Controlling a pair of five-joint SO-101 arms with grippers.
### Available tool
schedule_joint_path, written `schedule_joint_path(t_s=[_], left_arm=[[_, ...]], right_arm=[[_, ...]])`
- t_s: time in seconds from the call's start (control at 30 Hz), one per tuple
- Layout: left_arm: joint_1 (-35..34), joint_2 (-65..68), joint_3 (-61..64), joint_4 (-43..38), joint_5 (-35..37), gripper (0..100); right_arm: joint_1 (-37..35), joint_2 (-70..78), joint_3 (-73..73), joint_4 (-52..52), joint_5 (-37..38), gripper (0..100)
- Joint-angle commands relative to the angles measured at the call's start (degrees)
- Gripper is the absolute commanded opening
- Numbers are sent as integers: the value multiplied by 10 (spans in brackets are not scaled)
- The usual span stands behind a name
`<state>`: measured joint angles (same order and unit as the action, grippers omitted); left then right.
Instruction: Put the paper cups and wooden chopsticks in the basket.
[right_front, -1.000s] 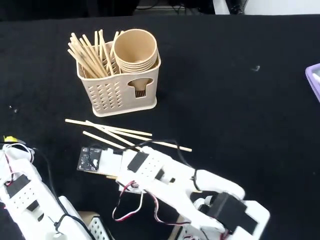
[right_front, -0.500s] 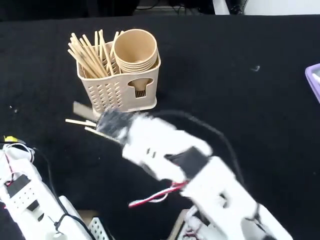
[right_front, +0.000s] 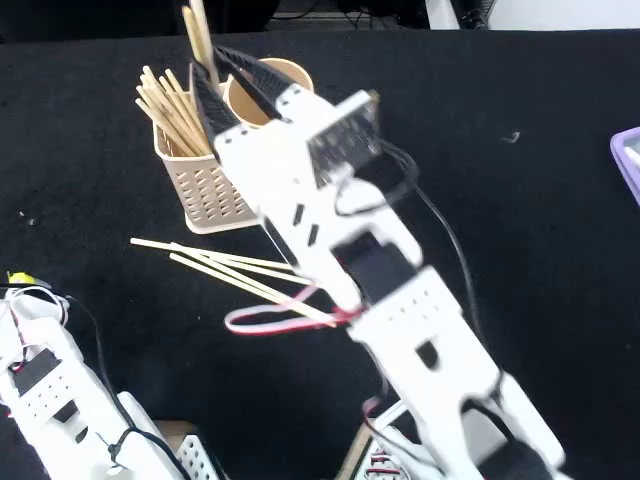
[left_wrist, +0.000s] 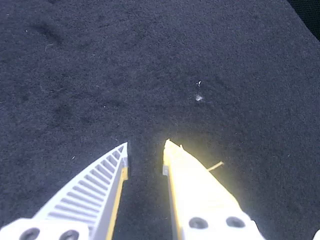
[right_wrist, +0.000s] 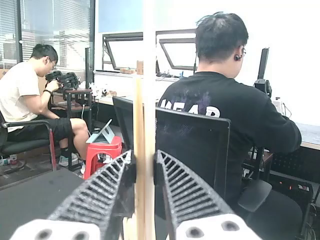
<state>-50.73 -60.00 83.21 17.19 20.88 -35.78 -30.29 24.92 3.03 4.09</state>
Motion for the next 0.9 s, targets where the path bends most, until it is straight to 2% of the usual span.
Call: schedule_joint_path(t_s=[0.0, 0.23, 0.57, 0.77, 0.87], left_arm=[[5, -10, -7, -11, -6, 127], [5, -10, -7, -11, -6, 127], [5, -10, -7, -11, -6, 127], [5, -10, -7, -11, -6, 127], [5, -10, -7, -11, -6, 127]], right_arm=[[9, 79, -127, -18, -6, 11], [9, 221, -262, -18, -4, 11], [6, 254, -160, -6, -6, 15], [5, 174, -142, 153, -6, 194], [6, 99, -138, 255, -3, 194]])
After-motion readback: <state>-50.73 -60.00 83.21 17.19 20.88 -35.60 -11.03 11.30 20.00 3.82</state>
